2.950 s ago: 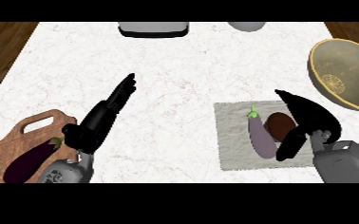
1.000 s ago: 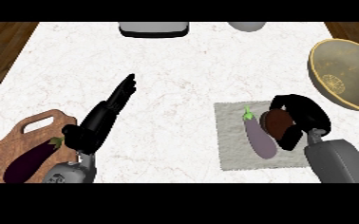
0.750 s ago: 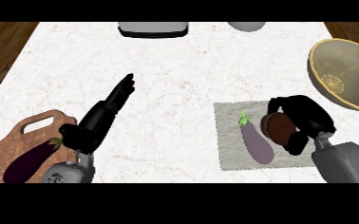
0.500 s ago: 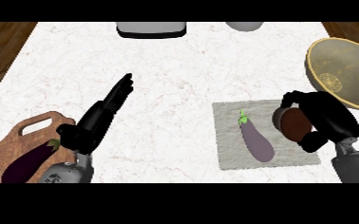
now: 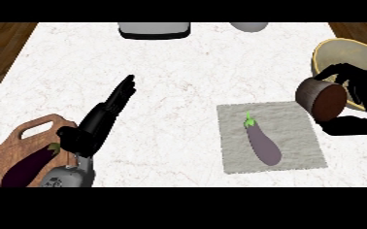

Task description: Pick the cupcake from the placemat and place it in the bowl

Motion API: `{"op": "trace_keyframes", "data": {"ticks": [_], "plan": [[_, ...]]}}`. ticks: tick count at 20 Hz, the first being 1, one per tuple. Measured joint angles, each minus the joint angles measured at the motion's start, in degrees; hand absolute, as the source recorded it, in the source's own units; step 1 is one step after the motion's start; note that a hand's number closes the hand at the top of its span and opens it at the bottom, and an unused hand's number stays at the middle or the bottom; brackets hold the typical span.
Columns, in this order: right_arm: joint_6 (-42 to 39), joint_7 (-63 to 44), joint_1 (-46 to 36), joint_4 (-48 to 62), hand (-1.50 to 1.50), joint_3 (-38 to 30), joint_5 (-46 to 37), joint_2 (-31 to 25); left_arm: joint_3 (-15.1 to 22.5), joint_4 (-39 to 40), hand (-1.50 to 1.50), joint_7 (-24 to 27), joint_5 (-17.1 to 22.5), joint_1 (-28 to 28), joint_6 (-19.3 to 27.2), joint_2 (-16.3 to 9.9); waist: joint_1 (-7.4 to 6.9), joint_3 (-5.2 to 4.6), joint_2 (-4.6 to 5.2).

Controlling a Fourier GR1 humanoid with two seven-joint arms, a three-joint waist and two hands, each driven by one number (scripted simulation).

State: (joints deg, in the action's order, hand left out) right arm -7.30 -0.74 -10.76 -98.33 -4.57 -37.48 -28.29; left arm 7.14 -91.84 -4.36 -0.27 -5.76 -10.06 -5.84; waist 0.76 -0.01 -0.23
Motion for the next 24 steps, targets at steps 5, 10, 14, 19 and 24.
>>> {"op": "trace_keyframes", "data": {"ticks": [5,10,14,19,24], "plan": [[-2.5,-0.6,-4.4,4.1,1.50,-7.3,4.9,-2.3,0.5,-0.6,0.00,-0.6,-0.5,-0.1,0.1,0.7,-0.62,-0.02,0.14],[2.4,3.5,-9.3,15.6,1.50,-8.9,-0.2,-4.5,0.9,1.2,0.00,0.3,-1.7,-1.3,0.6,1.8,-1.20,0.03,0.39],[9.4,9.0,-12.4,25.6,1.50,-11.3,-3.7,-6.3,0.8,0.0,0.00,-0.5,-1.3,-0.9,-0.4,1.3,-1.59,0.06,0.47],[15.1,14.6,-20.4,42.4,1.50,-12.2,-7.4,-8.8,0.8,0.4,0.00,-0.2,-1.2,-1.4,-1.0,1.5,-2.20,0.07,0.66],[8.2,14.7,-24.0,54.6,-1.50,-10.8,-8.7,-10.8,0.7,1.0,0.00,-0.9,-1.0,-2.8,-1.3,1.8,-2.73,0.08,0.89]]}}
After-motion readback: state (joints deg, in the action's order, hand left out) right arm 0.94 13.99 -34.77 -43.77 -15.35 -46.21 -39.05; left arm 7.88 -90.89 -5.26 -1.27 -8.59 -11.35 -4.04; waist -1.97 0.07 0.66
